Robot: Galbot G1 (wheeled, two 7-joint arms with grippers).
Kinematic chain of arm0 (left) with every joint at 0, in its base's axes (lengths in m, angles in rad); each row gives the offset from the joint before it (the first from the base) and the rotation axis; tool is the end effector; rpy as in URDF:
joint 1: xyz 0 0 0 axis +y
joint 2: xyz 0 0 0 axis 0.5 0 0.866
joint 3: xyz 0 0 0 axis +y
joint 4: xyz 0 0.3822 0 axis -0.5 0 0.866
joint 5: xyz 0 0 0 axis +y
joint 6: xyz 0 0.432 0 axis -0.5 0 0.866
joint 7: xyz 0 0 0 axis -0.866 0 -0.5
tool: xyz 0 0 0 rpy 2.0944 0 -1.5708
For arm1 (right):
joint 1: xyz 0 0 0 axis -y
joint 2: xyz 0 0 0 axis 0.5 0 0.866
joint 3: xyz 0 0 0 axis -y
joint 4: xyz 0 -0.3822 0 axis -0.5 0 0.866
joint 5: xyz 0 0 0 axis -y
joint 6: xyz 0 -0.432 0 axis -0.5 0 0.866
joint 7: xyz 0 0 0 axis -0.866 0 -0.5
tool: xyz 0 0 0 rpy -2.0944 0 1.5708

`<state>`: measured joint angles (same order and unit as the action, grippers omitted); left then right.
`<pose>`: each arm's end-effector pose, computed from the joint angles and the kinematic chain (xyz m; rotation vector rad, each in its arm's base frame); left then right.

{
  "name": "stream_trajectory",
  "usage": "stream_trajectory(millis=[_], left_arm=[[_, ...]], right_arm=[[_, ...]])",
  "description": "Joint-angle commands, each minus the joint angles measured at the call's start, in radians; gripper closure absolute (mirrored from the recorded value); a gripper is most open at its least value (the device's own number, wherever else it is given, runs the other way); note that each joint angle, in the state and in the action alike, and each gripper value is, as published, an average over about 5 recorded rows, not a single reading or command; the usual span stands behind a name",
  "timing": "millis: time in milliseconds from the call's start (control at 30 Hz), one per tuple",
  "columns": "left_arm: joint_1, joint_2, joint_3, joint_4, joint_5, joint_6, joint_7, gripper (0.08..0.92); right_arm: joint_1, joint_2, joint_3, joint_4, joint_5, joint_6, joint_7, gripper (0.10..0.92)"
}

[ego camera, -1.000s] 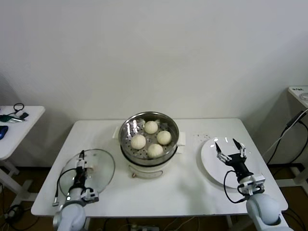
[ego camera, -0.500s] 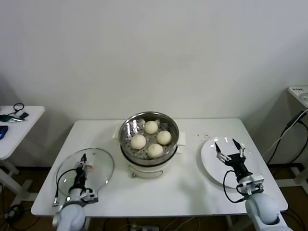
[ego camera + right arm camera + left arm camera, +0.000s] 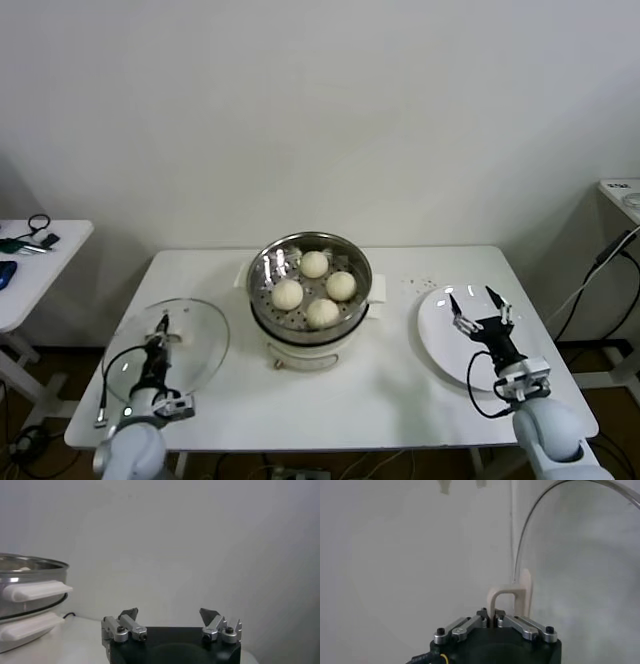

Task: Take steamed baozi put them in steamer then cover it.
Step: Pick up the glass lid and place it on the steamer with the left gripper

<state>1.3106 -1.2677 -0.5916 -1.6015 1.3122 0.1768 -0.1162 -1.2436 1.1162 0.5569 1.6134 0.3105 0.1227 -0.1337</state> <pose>0.3265 0.1381 -0.4437 0.1320 -1.9721 -2.1471 0.3605 -0.1727 -0.3986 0.2199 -3.0946 0.2231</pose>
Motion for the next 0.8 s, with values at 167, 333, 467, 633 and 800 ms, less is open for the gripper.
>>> stream_trajectory(millis=[167, 333, 467, 633, 800], left_arm=[[0.152, 0.144, 0.004, -0.382, -0.084, 0.262, 0.036, 0.849], [0.166, 0.218, 0.001, -0.482, -0.125, 0.371, 0.048, 0.849], [0.142, 0.282, 0.021, -0.569, -0.153, 0.449, 0.108, 0.849], [0.034, 0.358, 0.158, -0.612, -0.141, 0.53, 0.176, 0.849], [-0.093, 0.382, 0.313, -0.597, -0.09, 0.578, 0.272, 0.849]], right_arm=[[0.018, -0.004, -0.012, -0.022, -0.007, 0.001, 0.001, 0.203], [0.037, -0.005, -0.029, -0.039, -0.01, 0.001, 0.001, 0.203], [0.052, -0.005, -0.049, -0.052, -0.013, 0.002, 0.003, 0.203], [0.077, -0.004, -0.073, -0.069, -0.018, 0.002, 0.009, 0.203], [0.098, 0.004, -0.089, -0.083, -0.025, 0.002, 0.01, 0.203]])
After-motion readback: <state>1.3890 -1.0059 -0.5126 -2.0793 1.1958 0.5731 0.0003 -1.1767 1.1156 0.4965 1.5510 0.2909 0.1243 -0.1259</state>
